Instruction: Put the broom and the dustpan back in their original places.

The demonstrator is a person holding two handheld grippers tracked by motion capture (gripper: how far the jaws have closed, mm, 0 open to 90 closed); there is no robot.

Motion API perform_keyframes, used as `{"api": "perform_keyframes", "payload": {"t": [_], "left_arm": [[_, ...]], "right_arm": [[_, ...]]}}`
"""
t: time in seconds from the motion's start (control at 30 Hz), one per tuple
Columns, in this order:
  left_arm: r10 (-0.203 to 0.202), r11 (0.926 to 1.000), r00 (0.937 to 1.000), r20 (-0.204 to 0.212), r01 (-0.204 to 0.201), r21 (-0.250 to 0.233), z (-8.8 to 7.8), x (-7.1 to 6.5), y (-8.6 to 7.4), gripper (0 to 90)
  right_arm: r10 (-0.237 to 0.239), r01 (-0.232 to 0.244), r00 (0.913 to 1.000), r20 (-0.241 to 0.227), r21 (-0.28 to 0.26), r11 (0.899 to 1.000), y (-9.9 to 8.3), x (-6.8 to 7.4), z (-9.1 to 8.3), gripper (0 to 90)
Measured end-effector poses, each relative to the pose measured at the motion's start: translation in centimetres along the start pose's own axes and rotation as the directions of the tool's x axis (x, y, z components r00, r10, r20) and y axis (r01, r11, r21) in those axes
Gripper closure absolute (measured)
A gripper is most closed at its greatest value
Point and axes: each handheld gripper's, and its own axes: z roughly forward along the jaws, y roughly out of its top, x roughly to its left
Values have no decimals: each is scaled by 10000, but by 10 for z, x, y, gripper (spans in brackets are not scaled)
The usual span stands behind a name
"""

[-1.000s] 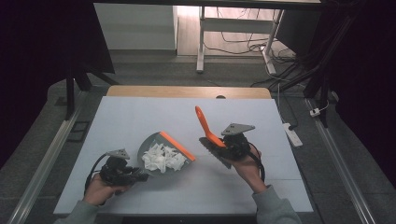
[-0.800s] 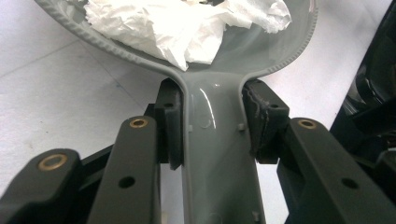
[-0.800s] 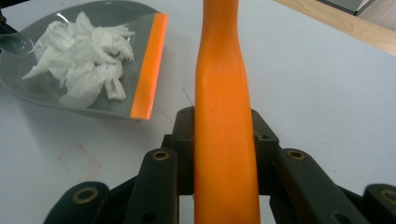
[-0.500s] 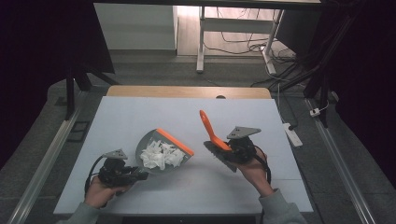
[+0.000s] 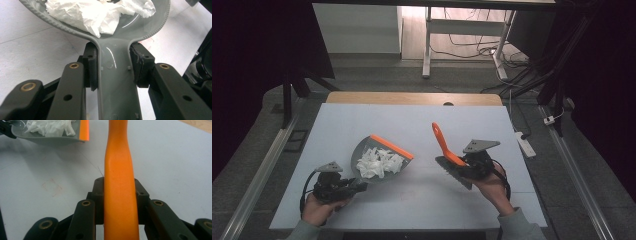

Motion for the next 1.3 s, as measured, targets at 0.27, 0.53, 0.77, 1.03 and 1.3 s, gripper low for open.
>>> {"api": "perform_keyframes", "payload": {"t": [0.27,0.53,0.77,1.03,1.3], "left_arm": [[-380,9986,9986,-361,367,-371,-4,1,-4,615],[-799,9956,9940,-752,759,-550,-8,4,-11,615],[-1346,9885,9843,-1142,1254,-840,-9,7,-14,615],[-1943,9774,9664,-1680,1762,-1172,-6,9,-14,615],[-2481,9645,9467,-2055,2215,-1440,-3,14,-14,615]], "right_arm": [[183,-178,9996,-236,209,9996,-8,1,-3,706],[293,-259,9977,-606,556,9981,-17,4,-2,706],[606,-554,9948,-817,644,9964,-23,2,-5,706],[788,-723,9926,-928,713,9948,-29,3,-8,705],[943,-859,9903,-1023,842,9927,-34,4,-9,706]]}}
